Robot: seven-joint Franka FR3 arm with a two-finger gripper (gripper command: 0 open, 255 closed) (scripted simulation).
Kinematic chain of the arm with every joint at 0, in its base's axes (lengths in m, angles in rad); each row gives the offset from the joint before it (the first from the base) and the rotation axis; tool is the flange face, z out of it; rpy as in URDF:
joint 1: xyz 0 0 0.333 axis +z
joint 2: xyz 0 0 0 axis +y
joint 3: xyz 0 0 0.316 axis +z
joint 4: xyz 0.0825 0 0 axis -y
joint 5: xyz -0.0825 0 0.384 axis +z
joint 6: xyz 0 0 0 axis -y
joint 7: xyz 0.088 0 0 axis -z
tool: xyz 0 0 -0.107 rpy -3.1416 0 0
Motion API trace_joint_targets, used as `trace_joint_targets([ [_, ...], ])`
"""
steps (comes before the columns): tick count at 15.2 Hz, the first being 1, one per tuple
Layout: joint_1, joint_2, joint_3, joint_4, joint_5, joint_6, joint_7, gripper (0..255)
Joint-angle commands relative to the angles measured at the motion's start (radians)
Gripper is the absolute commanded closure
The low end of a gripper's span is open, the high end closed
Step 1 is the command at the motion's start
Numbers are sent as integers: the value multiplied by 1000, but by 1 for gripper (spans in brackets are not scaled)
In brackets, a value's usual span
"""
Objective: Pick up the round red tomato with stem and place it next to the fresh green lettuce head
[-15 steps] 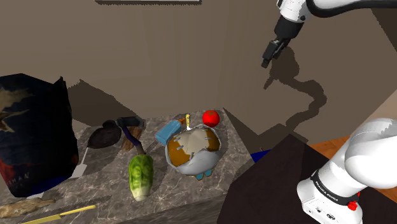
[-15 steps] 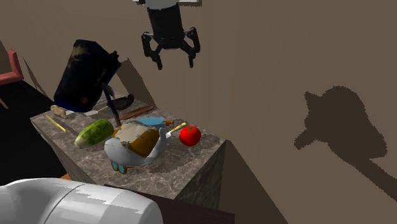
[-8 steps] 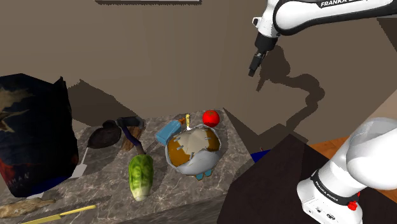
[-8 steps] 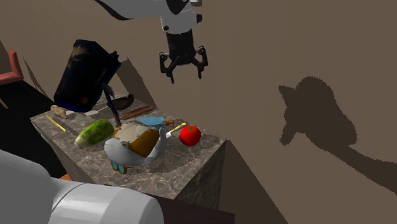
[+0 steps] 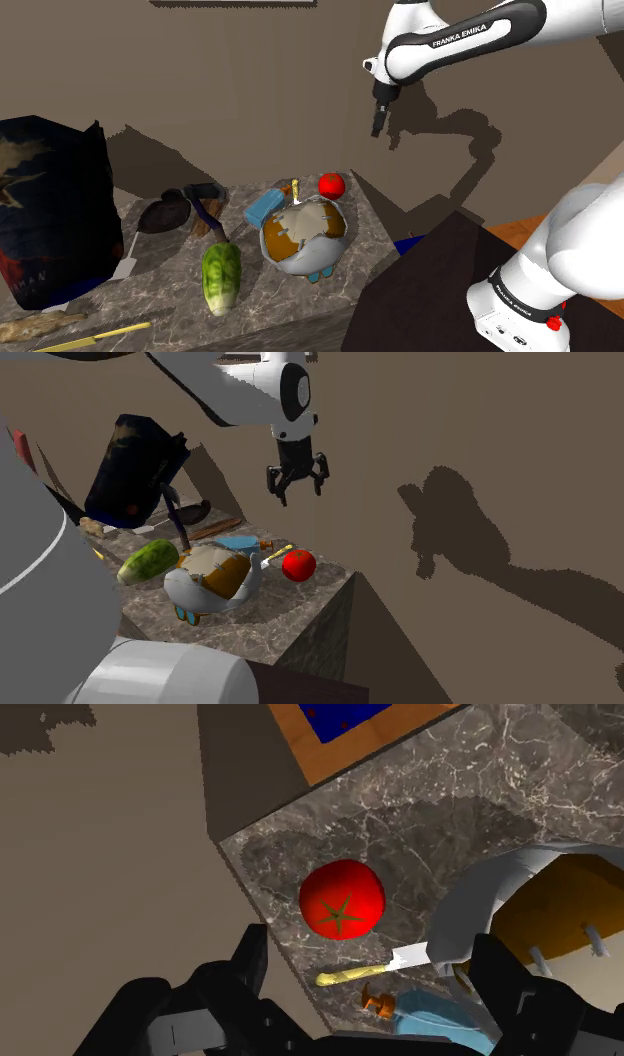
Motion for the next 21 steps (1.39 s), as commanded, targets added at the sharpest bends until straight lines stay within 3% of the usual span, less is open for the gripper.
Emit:
trace_joint_targets([
  [1, 8, 79, -4, 33, 8, 33, -67, 0],
  [13, 10, 524, 46, 280, 20, 150, -397, 0],
  [18, 9, 702, 78, 407, -10, 171, -503, 0],
  [21, 7, 744, 82, 424, -15, 192, -516, 0],
])
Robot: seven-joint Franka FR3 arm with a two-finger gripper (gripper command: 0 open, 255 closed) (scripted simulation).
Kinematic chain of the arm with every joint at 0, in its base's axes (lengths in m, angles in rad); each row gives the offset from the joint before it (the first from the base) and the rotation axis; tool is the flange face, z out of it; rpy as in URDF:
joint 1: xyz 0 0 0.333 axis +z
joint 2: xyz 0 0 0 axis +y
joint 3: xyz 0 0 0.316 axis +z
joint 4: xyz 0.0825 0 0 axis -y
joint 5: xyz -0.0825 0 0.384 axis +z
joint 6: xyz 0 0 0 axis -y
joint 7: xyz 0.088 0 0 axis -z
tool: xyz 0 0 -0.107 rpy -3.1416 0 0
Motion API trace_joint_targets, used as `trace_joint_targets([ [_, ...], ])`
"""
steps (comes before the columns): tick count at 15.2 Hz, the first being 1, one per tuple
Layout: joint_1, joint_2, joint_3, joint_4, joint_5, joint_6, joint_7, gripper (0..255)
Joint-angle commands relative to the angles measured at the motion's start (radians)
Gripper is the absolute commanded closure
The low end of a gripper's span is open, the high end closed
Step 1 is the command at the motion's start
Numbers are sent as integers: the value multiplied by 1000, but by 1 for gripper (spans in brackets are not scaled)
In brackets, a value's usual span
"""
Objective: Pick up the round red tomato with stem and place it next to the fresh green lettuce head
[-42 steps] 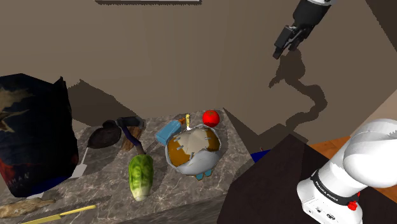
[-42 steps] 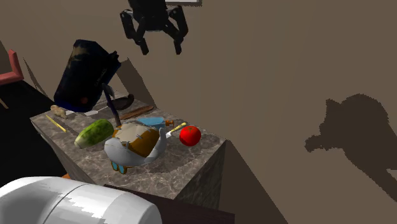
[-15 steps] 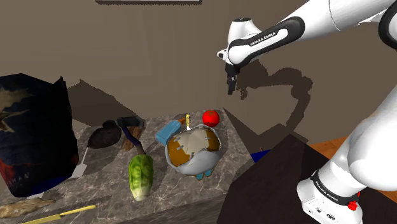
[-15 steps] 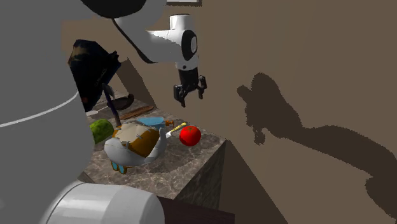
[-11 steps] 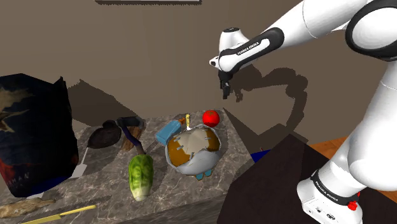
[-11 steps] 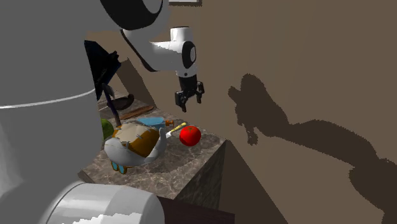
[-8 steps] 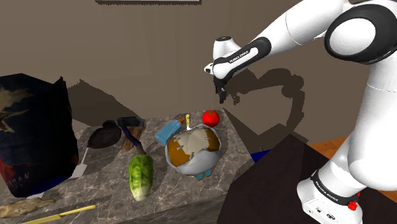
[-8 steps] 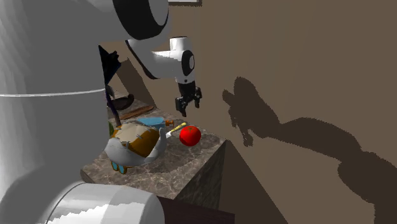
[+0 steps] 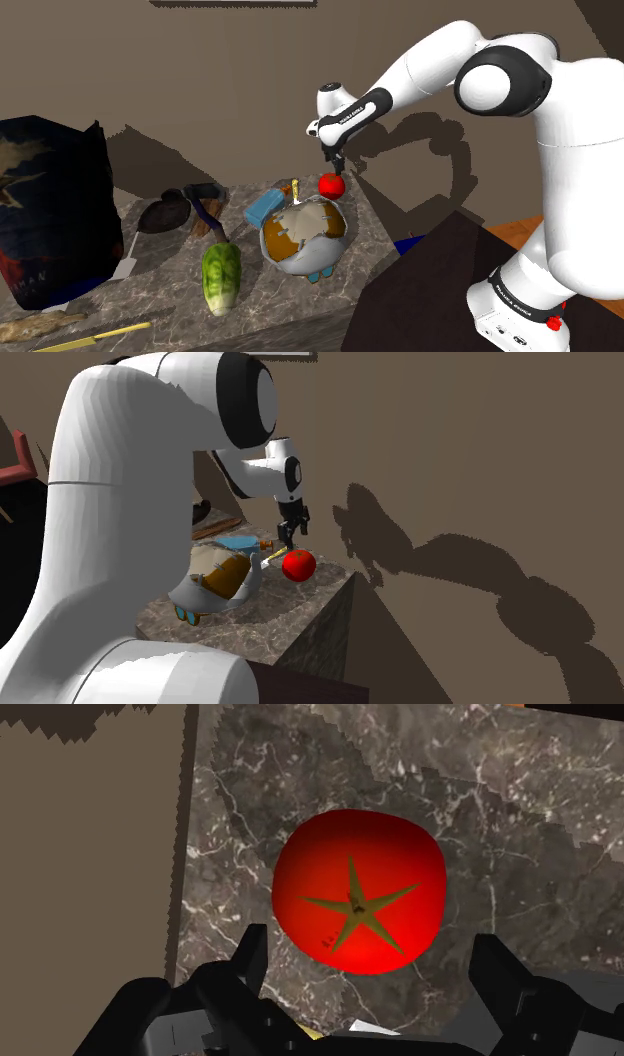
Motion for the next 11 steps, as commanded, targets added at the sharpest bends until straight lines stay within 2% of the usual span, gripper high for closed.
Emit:
trace_joint_targets([
  [1, -1, 23, 1, 4, -2, 19, -4, 0],
  [6, -7, 67, 1, 7, -2, 60, -4, 0],
  [11, -7, 67, 1, 7, -2, 60, -4, 0],
])
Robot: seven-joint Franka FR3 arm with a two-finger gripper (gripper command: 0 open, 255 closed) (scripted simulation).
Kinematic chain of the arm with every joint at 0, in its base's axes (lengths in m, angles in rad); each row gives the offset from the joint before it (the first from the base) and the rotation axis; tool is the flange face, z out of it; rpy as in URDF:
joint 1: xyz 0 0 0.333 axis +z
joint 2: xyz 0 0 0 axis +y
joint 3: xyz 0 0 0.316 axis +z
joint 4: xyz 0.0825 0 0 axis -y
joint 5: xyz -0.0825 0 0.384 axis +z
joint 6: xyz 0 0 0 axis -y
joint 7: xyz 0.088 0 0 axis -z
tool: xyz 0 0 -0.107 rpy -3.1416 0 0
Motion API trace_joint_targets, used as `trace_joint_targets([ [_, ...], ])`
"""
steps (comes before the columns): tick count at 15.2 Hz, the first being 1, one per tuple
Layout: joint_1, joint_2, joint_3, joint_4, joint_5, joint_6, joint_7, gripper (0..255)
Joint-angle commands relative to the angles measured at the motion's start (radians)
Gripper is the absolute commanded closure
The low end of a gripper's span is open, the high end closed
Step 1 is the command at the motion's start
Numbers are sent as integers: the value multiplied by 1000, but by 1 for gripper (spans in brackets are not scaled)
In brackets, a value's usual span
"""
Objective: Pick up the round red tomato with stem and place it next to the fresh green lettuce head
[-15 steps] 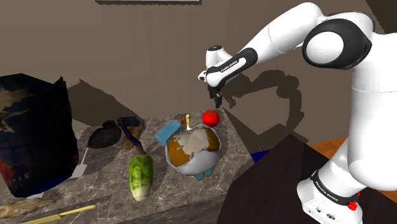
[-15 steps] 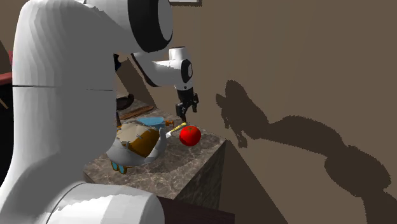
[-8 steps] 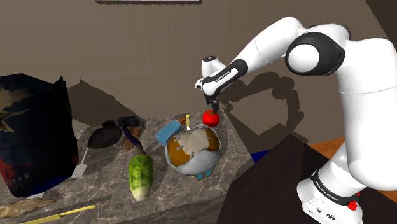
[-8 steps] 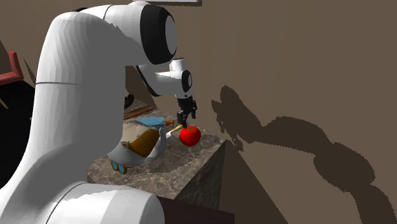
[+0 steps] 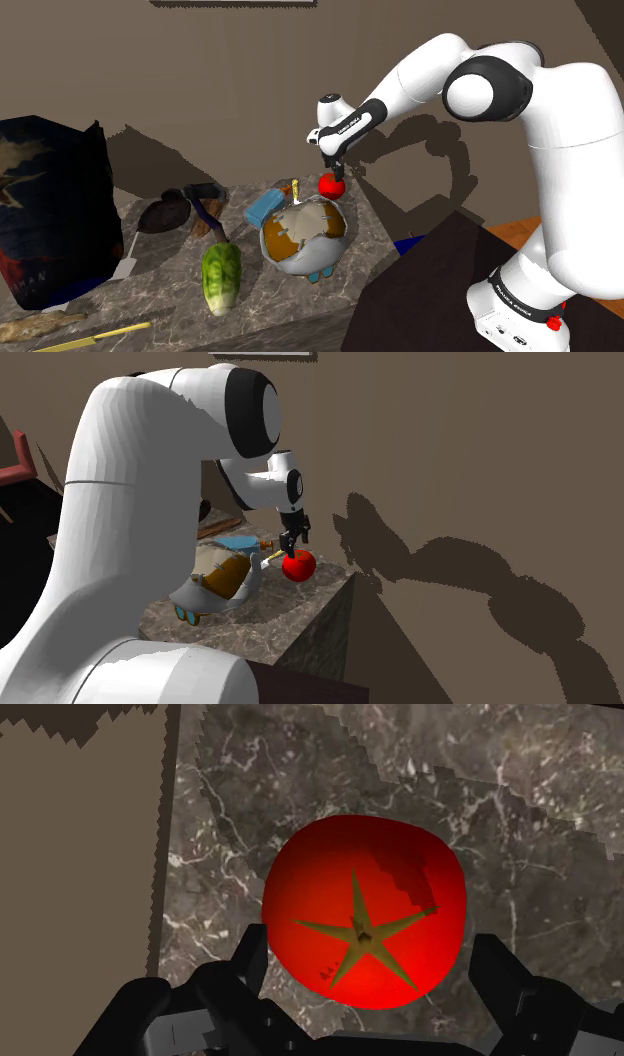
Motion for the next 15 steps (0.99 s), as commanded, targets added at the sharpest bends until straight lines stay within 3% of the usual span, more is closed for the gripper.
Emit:
trace_joint_targets([
  [1, 0, 0, 0, 0, 0, 0, 0, 0],
  [2, 0, 0, 0, 0, 0, 0, 0, 0],
  [3, 0, 0, 0, 0, 0, 0, 0, 255],
  [15, 1, -30, 0, -5, 0, -25, -3, 255],
])
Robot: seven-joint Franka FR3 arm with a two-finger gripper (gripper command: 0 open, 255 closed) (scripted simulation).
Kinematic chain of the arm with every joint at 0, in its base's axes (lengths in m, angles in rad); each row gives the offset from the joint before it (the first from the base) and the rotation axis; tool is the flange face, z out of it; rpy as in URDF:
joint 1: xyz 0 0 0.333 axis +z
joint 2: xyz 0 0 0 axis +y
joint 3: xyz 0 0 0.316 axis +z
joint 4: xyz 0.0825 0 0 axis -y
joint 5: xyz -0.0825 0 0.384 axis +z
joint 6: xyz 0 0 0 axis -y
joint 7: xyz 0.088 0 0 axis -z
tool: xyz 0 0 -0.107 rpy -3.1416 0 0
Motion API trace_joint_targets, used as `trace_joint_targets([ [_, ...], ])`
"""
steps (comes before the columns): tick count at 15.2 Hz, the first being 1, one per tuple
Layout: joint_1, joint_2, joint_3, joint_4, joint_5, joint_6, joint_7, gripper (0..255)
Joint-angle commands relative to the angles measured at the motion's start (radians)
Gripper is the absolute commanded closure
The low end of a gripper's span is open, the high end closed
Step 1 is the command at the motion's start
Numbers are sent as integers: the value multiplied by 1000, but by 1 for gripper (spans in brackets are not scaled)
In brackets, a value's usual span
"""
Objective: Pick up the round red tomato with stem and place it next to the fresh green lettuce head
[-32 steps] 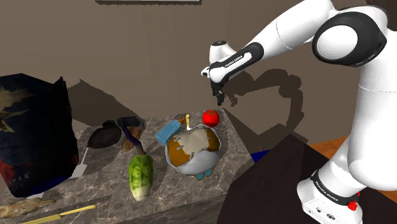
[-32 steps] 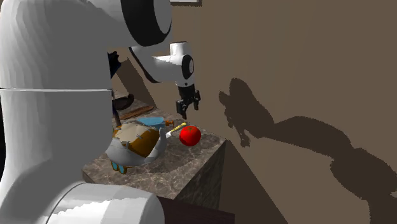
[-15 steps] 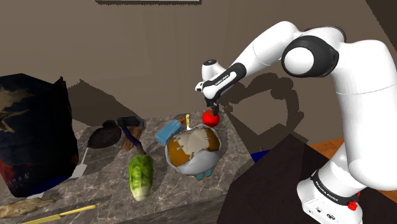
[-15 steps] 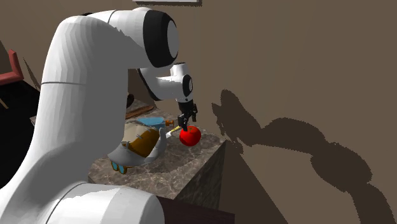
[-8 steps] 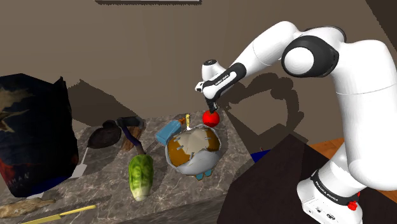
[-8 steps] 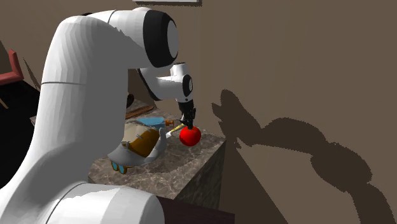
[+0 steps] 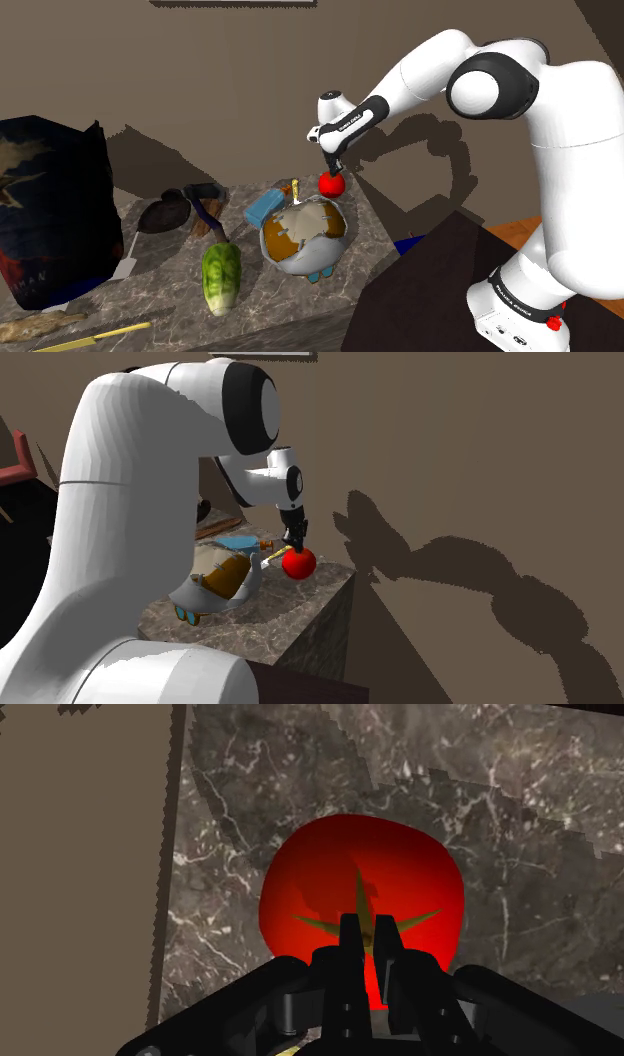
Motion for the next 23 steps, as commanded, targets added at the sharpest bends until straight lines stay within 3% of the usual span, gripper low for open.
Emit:
trace_joint_targets([
  [1, 0, -17, 0, 3, 1, -19, -3, 255],
  [23, 5, -200, -2, 37, 3, -235, -29, 255],
])
